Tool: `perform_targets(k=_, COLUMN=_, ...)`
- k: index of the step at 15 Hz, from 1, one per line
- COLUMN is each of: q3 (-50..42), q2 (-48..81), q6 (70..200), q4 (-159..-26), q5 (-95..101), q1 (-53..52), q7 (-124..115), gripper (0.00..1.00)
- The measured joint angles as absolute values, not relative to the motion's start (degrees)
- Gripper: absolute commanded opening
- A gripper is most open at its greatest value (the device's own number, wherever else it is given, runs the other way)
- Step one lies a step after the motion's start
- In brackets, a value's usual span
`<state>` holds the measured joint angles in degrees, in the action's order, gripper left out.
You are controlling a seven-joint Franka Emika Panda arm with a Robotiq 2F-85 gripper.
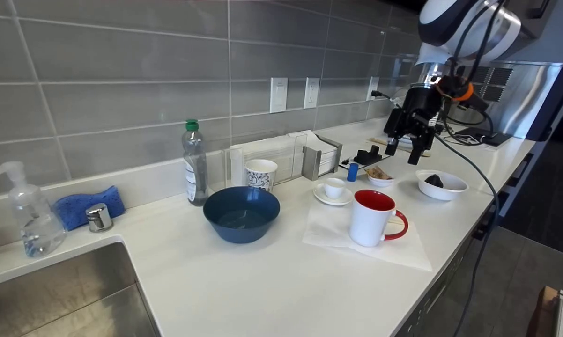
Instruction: Remove the mug from the plate and put it on the counter
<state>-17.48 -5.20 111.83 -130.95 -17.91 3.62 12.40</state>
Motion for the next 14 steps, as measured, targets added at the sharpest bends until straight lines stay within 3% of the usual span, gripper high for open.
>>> perform_targets(k=8, q3=-13.2, q2=9.2, q6=110.7, q4=-116.4, q5=-17.9, q1=5.3, q7=-12.2, gripper=1.00)
perform_targets(k=14, q3=-12.0, q2=14.7, q6=115.9, q4=-111.7, q5=-19.0, q1=5.4, q7=-16.5, gripper=1.00)
